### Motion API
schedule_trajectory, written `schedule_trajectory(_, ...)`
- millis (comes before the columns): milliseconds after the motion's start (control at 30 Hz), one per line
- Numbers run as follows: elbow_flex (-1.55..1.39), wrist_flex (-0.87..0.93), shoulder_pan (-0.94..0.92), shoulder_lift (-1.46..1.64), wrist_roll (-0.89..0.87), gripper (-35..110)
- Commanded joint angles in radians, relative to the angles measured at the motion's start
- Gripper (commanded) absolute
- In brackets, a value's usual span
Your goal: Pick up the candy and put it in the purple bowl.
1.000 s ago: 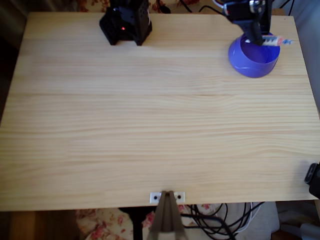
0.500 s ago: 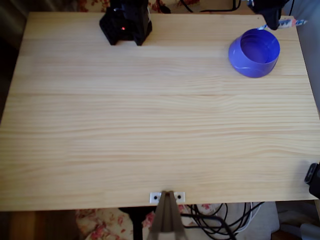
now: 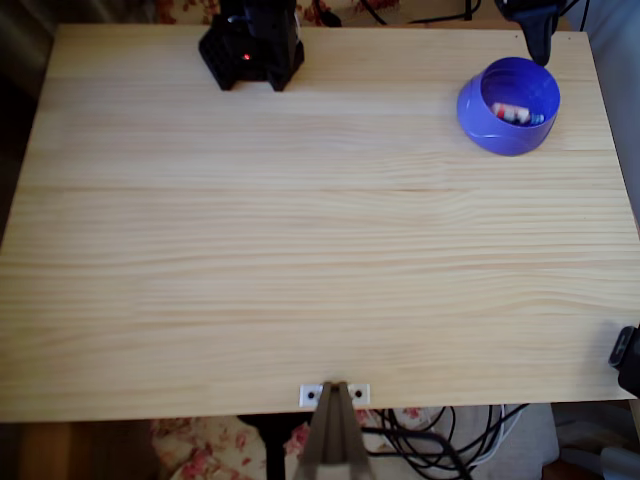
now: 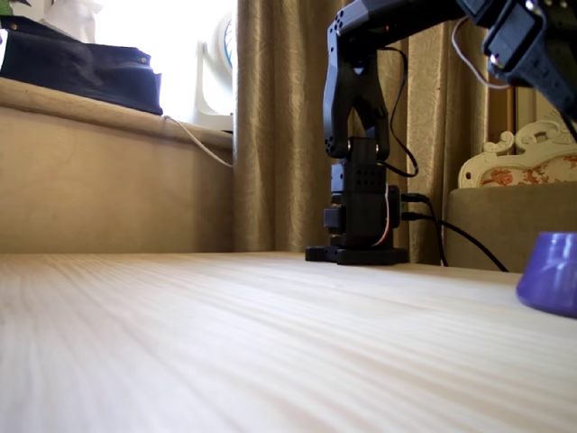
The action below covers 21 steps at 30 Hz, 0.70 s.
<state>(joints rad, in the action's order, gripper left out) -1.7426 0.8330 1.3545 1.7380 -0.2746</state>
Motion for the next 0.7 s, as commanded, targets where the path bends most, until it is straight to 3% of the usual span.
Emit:
schedule_trajectory(0,0.095,0.023,0.002,0.034,-0.011,18)
schedule_trajectory(133,0.097,0.014,-0.023,0.069,0.002,0)
schedule_trajectory(367,0.137,0.183,-0.227,0.140,-0.048,0)
schedule_trajectory(667,-0.095,0.175,-0.627,0.341,0.074,0)
